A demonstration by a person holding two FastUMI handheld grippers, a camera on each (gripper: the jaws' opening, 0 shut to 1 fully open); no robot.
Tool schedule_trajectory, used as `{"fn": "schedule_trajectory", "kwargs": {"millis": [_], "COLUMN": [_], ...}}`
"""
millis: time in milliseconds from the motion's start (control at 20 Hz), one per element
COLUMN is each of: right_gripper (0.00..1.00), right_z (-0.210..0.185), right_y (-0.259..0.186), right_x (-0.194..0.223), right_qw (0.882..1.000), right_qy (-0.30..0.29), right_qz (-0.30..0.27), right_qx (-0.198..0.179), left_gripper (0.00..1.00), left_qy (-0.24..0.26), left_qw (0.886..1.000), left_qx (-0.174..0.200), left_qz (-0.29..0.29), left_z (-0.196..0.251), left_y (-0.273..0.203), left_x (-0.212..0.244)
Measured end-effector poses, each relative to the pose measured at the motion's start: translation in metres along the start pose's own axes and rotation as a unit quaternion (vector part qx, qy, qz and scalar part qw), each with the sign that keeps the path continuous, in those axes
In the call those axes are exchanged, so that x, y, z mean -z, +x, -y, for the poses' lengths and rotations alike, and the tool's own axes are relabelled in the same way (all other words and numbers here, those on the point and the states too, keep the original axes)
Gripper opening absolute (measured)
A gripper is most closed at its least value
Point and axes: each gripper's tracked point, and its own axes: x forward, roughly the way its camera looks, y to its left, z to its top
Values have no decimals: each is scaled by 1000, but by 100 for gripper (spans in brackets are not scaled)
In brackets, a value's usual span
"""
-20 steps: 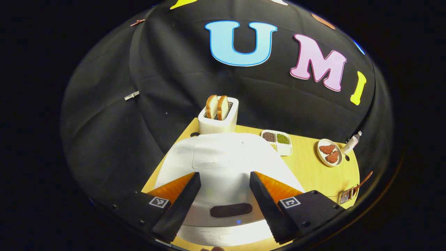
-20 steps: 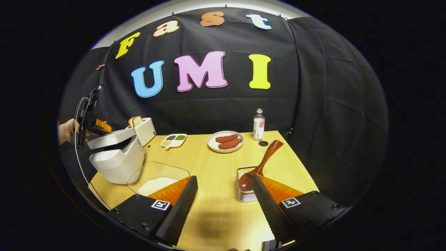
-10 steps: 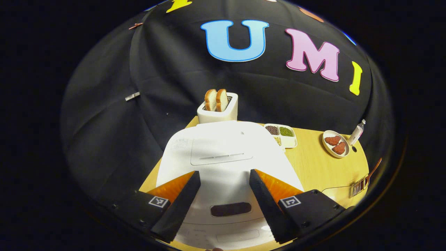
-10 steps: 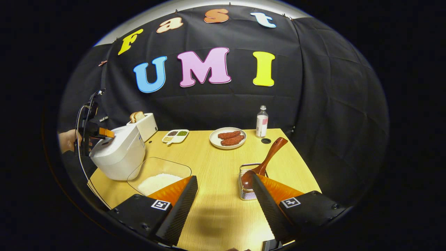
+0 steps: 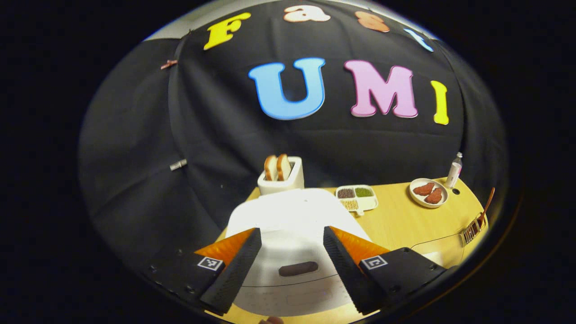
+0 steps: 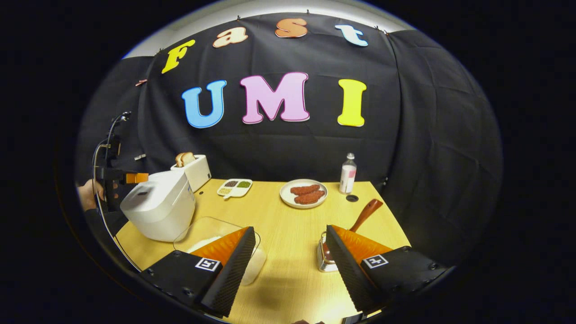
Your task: Close the left gripper, press the button to open the rice cooker; take a wooden spoon from the chopstick holder with the right hand, scoop a spoonful of rice and pour it into the rice cooker, then put the wooden spoon back into the chopstick holder.
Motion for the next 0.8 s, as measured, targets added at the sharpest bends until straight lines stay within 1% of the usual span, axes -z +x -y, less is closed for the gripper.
{"fn": "schedule_trajectory", "kwargs": {"millis": [100, 200, 250, 350, 450, 650, 800], "right_gripper": [99, 99, 99, 99, 99, 99, 99], "right_z": [-1, -6, -8, -10, -15, -18, -22], "right_y": [-2, -7, -12, -26, -44, -87, -108], "right_x": [-24, -48, -59, -79, -90, -85, -72], "right_qw": [1000, 999, 998, 996, 994, 991, 991], "right_qy": [-8, -10, -11, -13, -12, -21, -31], "right_qz": [25, 50, 62, 86, 105, 112, 108], "right_qx": [5, 9, 12, 23, 33, 66, 69], "left_gripper": [96, 96, 96, 96, 96, 96, 96], "left_qy": [-3, -33, -39, -37, -40, -47, -24], "left_qw": [999, 996, 994, 993, 993, 994, 992], "left_qx": [5, 24, 30, 28, 37, 64, 78], "left_qz": [44, 81, 93, 108, 104, 81, 94], "left_z": [4, 16, 19, 15, 21, 34, 45], "left_y": [-36, -76, -97, -131, -160, -197, -212], "left_x": [-26, -43, -46, -40, -26, 10, 19]}}
